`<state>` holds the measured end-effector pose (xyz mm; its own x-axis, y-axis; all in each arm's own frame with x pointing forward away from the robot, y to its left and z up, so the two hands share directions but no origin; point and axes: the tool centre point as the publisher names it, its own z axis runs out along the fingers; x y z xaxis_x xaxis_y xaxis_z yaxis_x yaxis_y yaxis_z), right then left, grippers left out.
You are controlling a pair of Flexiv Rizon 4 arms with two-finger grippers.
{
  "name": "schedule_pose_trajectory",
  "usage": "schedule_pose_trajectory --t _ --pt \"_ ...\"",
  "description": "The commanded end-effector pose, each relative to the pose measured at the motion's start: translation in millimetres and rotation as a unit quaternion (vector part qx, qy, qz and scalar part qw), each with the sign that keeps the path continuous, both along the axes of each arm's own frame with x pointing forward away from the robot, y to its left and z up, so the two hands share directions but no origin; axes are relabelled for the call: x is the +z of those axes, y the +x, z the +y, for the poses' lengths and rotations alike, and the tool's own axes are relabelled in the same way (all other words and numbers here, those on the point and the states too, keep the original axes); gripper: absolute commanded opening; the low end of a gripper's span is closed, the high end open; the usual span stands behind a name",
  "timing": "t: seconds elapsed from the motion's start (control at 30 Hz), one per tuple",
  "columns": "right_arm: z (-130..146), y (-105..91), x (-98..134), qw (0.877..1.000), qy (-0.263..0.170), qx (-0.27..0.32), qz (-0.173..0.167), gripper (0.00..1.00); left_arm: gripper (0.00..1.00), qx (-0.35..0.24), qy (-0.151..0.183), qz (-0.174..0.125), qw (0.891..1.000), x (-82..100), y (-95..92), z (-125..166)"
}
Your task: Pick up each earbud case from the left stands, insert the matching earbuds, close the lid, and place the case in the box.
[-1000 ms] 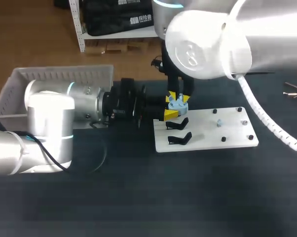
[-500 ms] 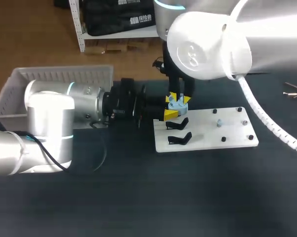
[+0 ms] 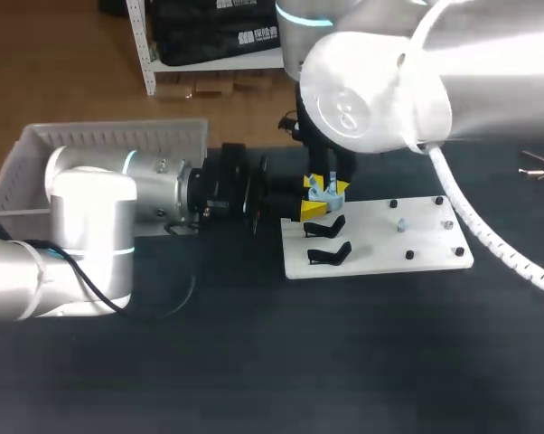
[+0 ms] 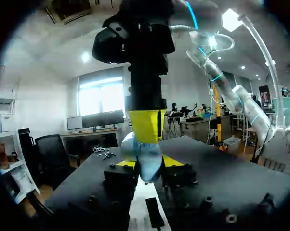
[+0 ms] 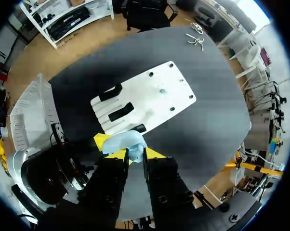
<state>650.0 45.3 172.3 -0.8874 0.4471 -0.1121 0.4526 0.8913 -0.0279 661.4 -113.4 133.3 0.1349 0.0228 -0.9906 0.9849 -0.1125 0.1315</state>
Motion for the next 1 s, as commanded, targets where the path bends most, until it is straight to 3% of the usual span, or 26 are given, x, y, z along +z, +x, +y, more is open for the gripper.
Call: schedule_pose_trajectory --t 0.03,0.1,0.13,0.17,0.2,0.27,0.37,0.4,0.47,0.57,0.6,0.7,0.83,1.0 --pt "2.0 1.8 -1.2 1.0 -0.002 0.0 0.003 0.0 0.0 0.002 -0.002 -0.001 1.0 -0.7 -0.6 -0.5" --pt "2.4 1.8 -1.2 1.0 -0.002 0.0 0.003 0.0 0.0 0.002 -0.002 -0.001 1.0 -0.7 -0.6 -0.5" --pt "2.5 1.7 -1.2 1.0 -0.001 0.001 0.004 0.16 0.0 0.002 -0.002 -0.001 1.0 -0.7 -0.6 -0.5" --pt "2.4 1.0 -0.7 1.0 -0.001 0.0 0.004 0.4 0.0 0.002 -0.002 -0.001 1.0 -0.7 -0.6 -0.5" --pt "2.0 0.3 0.0 1.0 0.0 0.0 0.004 0.47 0.0 0.002 -0.002 -0.001 1.0 -0.7 -0.6 -0.5" --pt "0.2 -2.9 2.8 1.0 0.004 0.001 0.003 0.78 0.0 0.002 -0.002 -0.001 1.0 -0.7 -0.6 -0.5" --pt "-3.1 -10.2 8.4 1.0 0.012 0.004 -0.003 0.74 0.0 0.002 -0.002 -0.001 1.0 -0.7 -0.6 -0.5" --pt "-5.1 -13.6 12.0 1.0 0.02 0.007 -0.008 0.65 0.0 0.002 -0.002 -0.001 1.0 -0.7 -0.6 -0.5" --pt "-9.1 -18.4 17.7 0.999 0.026 0.01 -0.018 0.56 0.0 0.002 -0.002 -0.001 1.0 -0.7 -0.6 -0.5" --pt "-22.5 -25.1 25.8 0.998 0.05 0.02 -0.033 0.56 0.0 0.002 -0.002 -0.001 1.0 -0.7 -0.6 -0.5" --pt "-30.6 -26.7 27.6 0.997 0.054 0.027 -0.043 0.49 0.0 0.002 -0.002 -0.001 1.0 -0.7 -0.6 -0.5" --pt "-51.9 -26.8 27.1 0.995 0.064 0.045 -0.058 0.39 0.0 0.002 -0.002 -0.001 1.0 -0.7 -0.6 -0.5" --pt "-76.9 -20.8 23.3 0.993 0.057 0.079 -0.07 0.49 0.0 0.002 -0.002 -0.001 1.0 -0.7 -0.6 -0.5" --pt "-99.9 -4.8 16.2 0.989 0.054 0.113 -0.075 0.49 0.0 0.002 -0.002 -0.001 1.0 -0.7 -0.6 -0.5"
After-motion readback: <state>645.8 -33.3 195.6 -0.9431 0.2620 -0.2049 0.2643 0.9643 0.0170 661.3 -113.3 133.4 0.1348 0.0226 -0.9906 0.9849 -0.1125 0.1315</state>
